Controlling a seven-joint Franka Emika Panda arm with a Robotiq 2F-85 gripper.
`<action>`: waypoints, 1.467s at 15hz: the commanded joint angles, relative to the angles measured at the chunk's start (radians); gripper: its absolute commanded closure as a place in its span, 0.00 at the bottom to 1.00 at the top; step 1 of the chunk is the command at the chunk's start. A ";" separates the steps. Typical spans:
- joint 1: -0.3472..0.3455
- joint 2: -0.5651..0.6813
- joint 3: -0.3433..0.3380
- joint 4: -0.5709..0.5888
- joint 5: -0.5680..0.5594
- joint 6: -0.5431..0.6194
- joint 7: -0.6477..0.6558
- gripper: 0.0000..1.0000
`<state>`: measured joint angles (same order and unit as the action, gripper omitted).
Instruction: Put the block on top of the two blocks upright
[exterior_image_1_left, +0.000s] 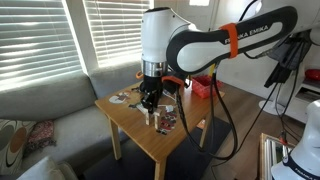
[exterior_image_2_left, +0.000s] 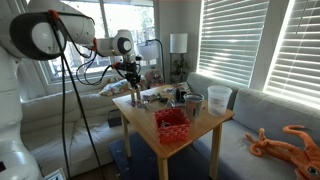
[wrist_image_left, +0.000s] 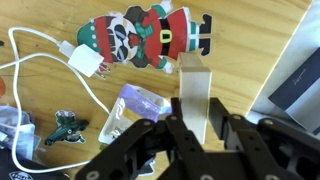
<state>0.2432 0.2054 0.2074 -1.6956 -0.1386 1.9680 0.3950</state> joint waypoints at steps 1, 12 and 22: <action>0.016 0.016 -0.010 0.038 0.009 -0.028 -0.008 0.33; -0.007 -0.182 0.013 -0.013 0.065 -0.232 -0.248 0.00; -0.039 -0.381 -0.024 -0.066 0.077 -0.339 -0.542 0.00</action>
<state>0.2110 -0.1780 0.1761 -1.7659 -0.0620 1.6318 -0.1477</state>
